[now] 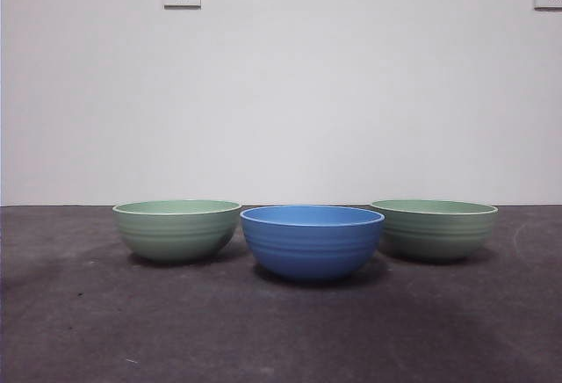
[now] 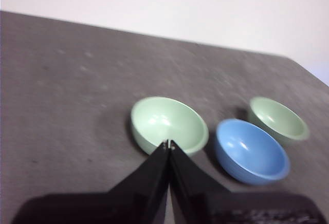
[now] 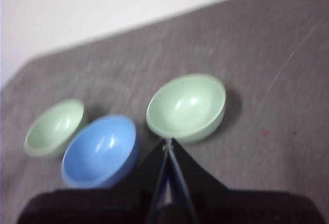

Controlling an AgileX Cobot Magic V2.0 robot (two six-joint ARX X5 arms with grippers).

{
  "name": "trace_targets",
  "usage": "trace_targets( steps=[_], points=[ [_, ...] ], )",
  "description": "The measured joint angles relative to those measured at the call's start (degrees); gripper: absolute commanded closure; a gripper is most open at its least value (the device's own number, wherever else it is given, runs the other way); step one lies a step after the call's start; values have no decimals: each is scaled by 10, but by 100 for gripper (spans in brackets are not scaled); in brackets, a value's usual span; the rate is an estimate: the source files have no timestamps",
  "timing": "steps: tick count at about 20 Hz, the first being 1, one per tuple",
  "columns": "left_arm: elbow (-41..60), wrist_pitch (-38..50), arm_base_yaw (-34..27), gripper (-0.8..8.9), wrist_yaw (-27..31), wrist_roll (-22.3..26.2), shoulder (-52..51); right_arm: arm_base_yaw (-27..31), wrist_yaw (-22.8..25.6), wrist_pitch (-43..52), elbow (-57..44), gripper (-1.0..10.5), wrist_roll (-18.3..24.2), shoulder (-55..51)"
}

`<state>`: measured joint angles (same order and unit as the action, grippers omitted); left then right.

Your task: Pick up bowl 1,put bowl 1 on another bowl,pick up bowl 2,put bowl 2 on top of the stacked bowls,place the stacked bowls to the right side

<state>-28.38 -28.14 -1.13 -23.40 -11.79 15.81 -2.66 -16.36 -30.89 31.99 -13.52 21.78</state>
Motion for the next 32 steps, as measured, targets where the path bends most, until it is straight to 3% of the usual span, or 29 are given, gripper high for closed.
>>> trace_targets(
  steps=[10,18,19,20,22,24,25,32],
  points=[
    [-160,-184,0,821,-125,111,150,-1,-81,-241,194,958,149,179],
    [-205,-280,0,811,-157,165,190,-15,-105,-317,236,944,188,236],
    [-205,-281,0,769,-157,166,190,-15,-105,-317,236,935,188,237],
    [-205,-284,0,644,-157,167,190,-15,-105,-317,236,891,189,237],
    [-205,-287,0,356,-156,167,190,-15,-104,-317,236,684,189,237],
    [-205,-288,0,329,-156,167,190,-15,-104,-317,236,464,184,237],
    [-205,-288,0,329,-156,166,190,-15,-104,-317,236,423,180,237],
    [-205,-288,0,331,-156,163,190,-15,-104,-316,236,409,164,247]
  ],
)
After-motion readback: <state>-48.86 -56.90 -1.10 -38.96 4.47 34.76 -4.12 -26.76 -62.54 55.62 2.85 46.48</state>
